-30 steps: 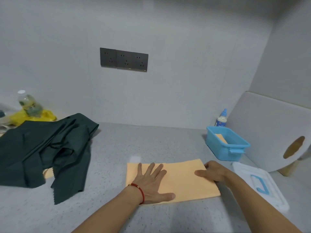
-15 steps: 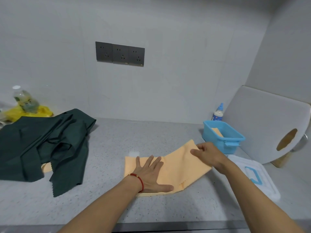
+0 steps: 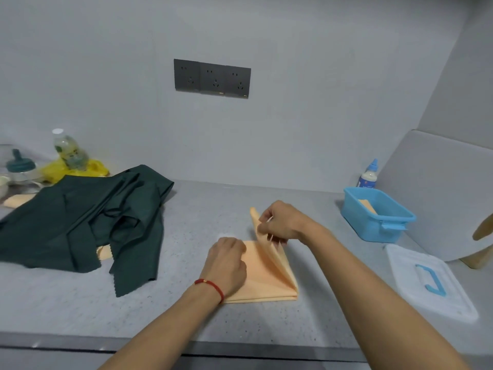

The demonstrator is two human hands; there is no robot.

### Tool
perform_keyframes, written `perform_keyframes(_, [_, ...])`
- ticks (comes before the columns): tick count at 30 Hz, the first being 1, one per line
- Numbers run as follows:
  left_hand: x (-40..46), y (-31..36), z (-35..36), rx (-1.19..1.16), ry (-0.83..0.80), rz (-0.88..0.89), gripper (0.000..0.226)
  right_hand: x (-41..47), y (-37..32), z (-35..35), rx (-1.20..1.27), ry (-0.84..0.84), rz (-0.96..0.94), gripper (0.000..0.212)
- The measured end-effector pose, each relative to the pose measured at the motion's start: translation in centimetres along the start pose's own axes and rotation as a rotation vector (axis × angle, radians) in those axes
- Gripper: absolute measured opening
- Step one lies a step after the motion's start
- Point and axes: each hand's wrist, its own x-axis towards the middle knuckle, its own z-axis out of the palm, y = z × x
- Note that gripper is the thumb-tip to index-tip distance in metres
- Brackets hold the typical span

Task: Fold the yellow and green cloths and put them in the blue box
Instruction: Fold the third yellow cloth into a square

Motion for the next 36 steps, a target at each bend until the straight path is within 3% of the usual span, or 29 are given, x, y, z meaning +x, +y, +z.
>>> perform_keyframes(2, [-2.0,-1.3,-0.2,-0.027,0.136,-0.176,0.033,1.1,-0.9,2.4,-0.052,-0.076,0.013,0.014])
perform_keyframes(6, [-4.5,-1.1,0.2,-0.229,0.213,-0.341,0.024,2.2,-1.1,7.0,-0.179,-0.257,0.082,0.027])
perform_keyframes(8, [-5.1,-0.3,0.5,-0.287,0.208,-0.375,0.032,2.6,-0.2,7.6,-0.149,-0.162,0.064,0.033])
perform_keyframes(10, [-5.4,0.2,0.9,-0.199,0.150,-0.380,0.048,3.0,1.3,7.0,-0.221,0.137,0.021,0.028])
perform_keyframes(11, [-5.6,0.5,1.2,-0.143,0.108,-0.355,0.056,3.0,2.3,6.5,-0.264,0.210,0.014,0.027])
perform_keyframes(14, [-5.3,-0.2,1.2,-0.155,0.034,-0.234,0.061,2.2,5.5,5.8,-0.364,0.095,0.036,0.042])
perform_keyframes(16, [-4.1,-1.9,0.7,-0.138,0.070,-0.208,0.060,1.5,7.7,5.8,-0.359,0.149,0.089,0.033])
perform_keyframes(18, [-2.8,-3.7,-0.2,-0.044,0.162,-0.279,0.053,0.7,9.2,6.0,-0.329,0.214,0.154,0.024])
perform_keyframes(22, [-2.6,-3.7,-0.5,-0.291,0.221,-0.419,0.032,-0.2,10.2,6.7,-0.178,0.296,0.177,0.035])
perform_keyframes(28, [-3.2,-3.5,0.2,-0.323,0.221,-0.383,0.043,-0.1,10.2,8.6,-0.072,0.434,0.181,0.039])
perform_keyframes(36, [-2.7,-4.1,0.6,-0.448,0.303,-0.425,0.045,0.4,9.5,8.4,-0.180,0.352,0.221,0.035])
